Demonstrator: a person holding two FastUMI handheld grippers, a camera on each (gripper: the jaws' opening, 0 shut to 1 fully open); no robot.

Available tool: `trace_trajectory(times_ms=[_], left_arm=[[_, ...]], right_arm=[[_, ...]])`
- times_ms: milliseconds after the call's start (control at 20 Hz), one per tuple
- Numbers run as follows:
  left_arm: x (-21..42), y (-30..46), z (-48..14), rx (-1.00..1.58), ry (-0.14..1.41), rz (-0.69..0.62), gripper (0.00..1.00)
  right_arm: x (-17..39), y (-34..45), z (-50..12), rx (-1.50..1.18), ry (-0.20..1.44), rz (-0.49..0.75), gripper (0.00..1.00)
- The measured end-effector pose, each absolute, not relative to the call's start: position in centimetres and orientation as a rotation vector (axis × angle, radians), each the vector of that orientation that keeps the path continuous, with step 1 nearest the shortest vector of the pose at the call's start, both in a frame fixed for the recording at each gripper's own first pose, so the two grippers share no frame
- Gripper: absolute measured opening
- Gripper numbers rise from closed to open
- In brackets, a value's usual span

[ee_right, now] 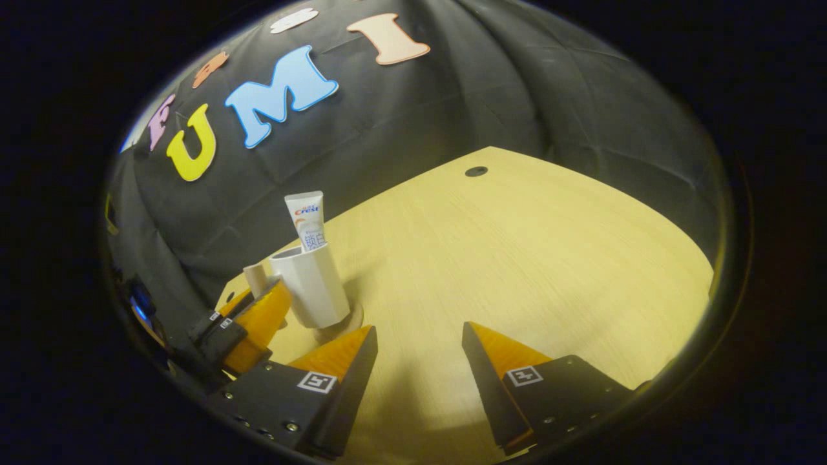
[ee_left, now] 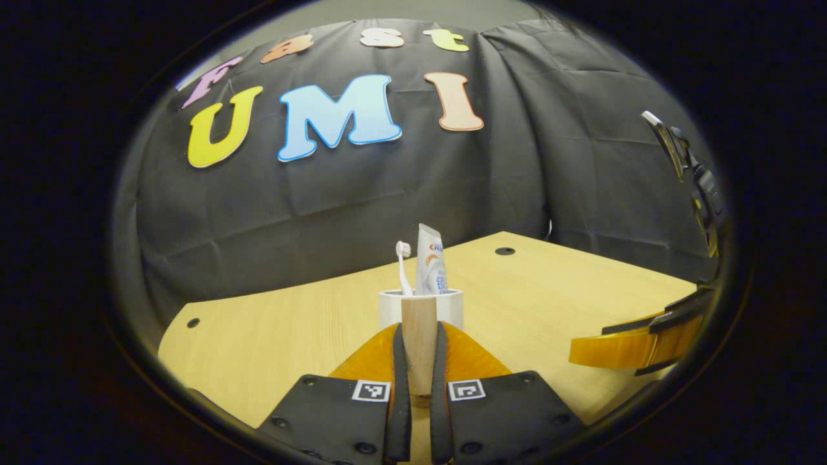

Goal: Put the toothbrush and toothpaste on the desktop into the cup, then pick up the cup and place it on the coaster on the desktop.

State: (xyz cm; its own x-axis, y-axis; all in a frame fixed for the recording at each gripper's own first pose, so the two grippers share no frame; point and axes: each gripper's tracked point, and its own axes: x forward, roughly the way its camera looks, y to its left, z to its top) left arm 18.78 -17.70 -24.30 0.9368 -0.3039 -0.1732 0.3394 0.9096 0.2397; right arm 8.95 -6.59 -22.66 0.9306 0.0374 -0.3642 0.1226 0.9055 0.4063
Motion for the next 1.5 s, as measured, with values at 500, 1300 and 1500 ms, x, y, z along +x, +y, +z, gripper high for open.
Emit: trace_trajectory(times_ms=[500, 1300, 1500], left_arm=[[16.7, -16.3, -27.6, 0.225, 0.194, -0.297, 0.28], [13.1, -14.4, -22.4, 0.190, 0.131, -0.225, 0.61], [10.5, -14.3, -18.3, 0.181, 0.127, -0.201, 0.62]], right_arm=[[7.0, -6.6, -23.5, 0.446, 0.383, -0.040, 0.80], [5.9, -5.6, -18.7, 0.337, 0.292, -0.009, 0.80], [5.6, -5.2, -13.9, 0.309, 0.233, 0.023, 0.80]])
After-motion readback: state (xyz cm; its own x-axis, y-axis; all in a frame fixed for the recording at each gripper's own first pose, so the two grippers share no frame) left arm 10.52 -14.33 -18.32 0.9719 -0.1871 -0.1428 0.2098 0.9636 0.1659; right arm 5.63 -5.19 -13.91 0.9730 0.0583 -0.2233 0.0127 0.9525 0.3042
